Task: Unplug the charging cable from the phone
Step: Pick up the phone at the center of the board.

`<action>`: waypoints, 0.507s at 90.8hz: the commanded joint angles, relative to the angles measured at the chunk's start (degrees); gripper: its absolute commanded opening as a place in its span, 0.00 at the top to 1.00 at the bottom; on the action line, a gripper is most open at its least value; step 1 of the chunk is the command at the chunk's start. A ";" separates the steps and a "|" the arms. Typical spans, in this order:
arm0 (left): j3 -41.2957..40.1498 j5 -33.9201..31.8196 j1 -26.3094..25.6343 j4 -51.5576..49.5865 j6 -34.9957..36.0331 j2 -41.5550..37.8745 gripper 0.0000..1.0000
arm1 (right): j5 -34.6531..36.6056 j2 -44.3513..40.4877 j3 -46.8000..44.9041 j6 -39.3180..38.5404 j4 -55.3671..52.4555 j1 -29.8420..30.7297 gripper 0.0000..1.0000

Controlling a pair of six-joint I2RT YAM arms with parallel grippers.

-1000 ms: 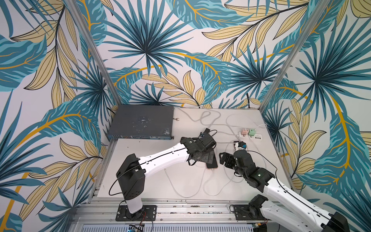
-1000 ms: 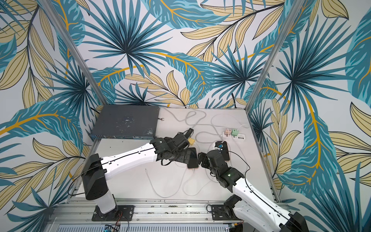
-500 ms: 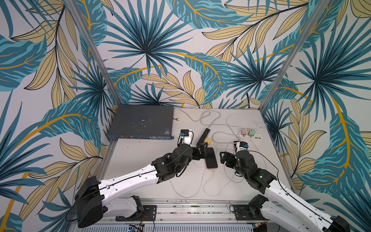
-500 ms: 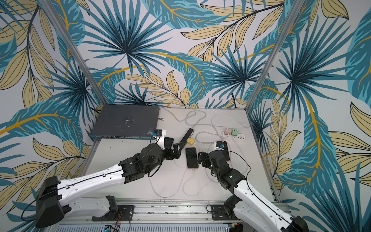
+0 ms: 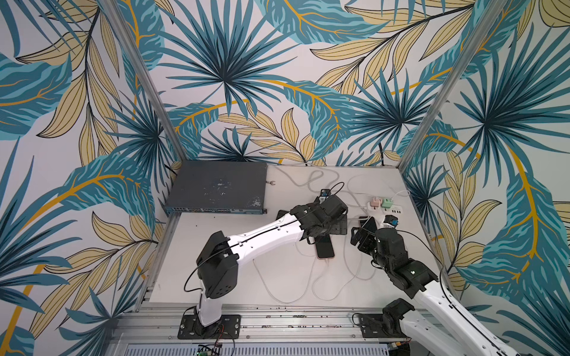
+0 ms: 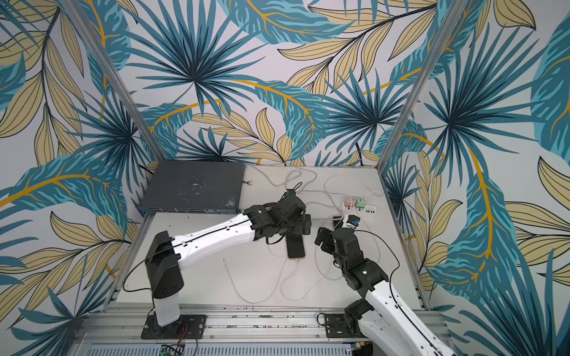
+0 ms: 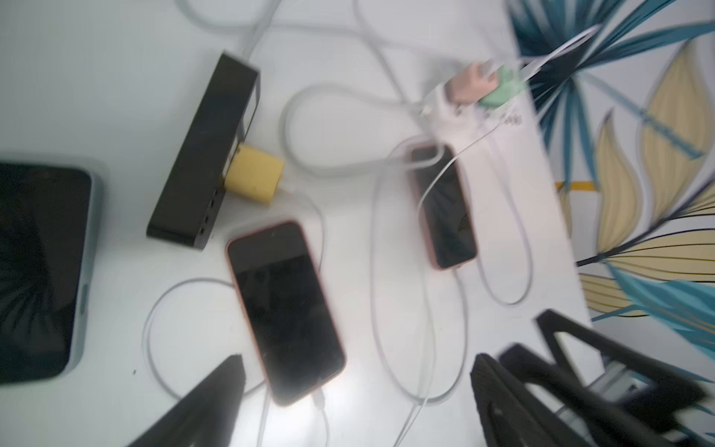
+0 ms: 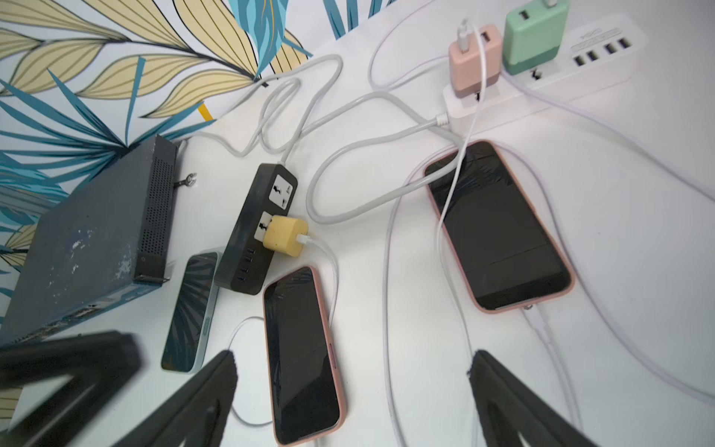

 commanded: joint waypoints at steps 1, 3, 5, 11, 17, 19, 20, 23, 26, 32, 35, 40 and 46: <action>6.83 -0.16 -0.79 -16.69 -4.32 5.40 0.04 | 1.27 -2.80 0.13 -1.38 -3.74 -1.21 0.04; 7.76 0.01 -0.78 -17.52 -4.45 6.28 0.04 | 1.19 -3.34 -0.07 -1.50 -3.88 -1.44 0.04; 8.54 0.18 -0.73 -18.10 -4.85 7.20 0.04 | 1.11 -3.91 -0.25 -1.59 -3.96 -1.67 0.04; 10.03 1.81 -0.35 -18.51 -5.59 9.26 0.05 | 0.59 -5.15 -0.81 -1.76 -4.16 -2.36 0.04; 11.80 2.69 0.01 -19.02 -6.53 11.24 0.05 | 0.08 -6.36 -1.34 -1.91 -4.21 -2.84 0.04; 12.40 2.72 0.10 -19.20 -6.73 11.87 0.05 | -0.09 -6.69 -1.51 -1.92 -4.24 -3.01 0.04; 12.68 2.73 0.14 -19.25 -6.84 12.19 0.05 | -0.22 -6.80 -1.65 -1.92 -4.25 -3.09 0.04; 13.74 4.65 0.42 -19.55 -7.31 13.14 0.05 | -0.53 -7.17 -1.95 -1.97 -4.21 -3.19 0.04; 14.70 5.85 0.74 -20.00 -7.74 14.23 0.05 | -0.87 -7.52 -2.28 -1.99 -4.13 -3.34 0.04; 15.89 7.91 1.44 -20.27 -8.71 15.93 0.05 | -1.25 -8.06 -2.98 -1.98 -3.99 -3.49 0.04; 16.54 8.47 1.74 -20.38 -9.02 16.64 0.05 | -1.42 -8.39 -3.32 -2.00 -3.87 -3.51 0.04; 18.14 8.69 1.96 -20.95 -9.06 17.90 0.05 | -1.81 -8.85 -3.93 -1.96 -3.59 -3.75 0.04; 20.85 8.89 2.22 -22.66 -8.87 19.68 0.05 | -2.04 -9.30 -4.50 -1.85 -3.42 -3.91 0.04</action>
